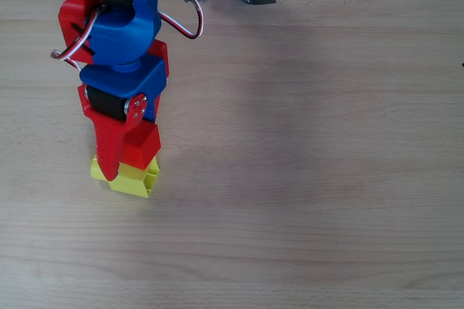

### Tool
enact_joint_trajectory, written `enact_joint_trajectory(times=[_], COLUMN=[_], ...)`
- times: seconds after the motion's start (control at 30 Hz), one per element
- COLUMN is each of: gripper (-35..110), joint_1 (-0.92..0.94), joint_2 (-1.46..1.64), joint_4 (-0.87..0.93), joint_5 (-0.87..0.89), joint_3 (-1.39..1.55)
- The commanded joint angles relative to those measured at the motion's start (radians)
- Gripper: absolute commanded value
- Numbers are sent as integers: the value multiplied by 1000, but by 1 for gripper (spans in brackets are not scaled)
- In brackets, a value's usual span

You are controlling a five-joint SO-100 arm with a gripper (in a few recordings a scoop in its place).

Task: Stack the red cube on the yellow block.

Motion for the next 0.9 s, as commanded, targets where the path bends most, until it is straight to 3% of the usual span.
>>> enact_joint_trajectory(times=[0.0, 0.87], gripper=[30, 33], joint_1=[-11, -11], joint_2=[72, 91], joint_4=[-11, -20], joint_5=[17, 37], joint_3=[-84, -86])
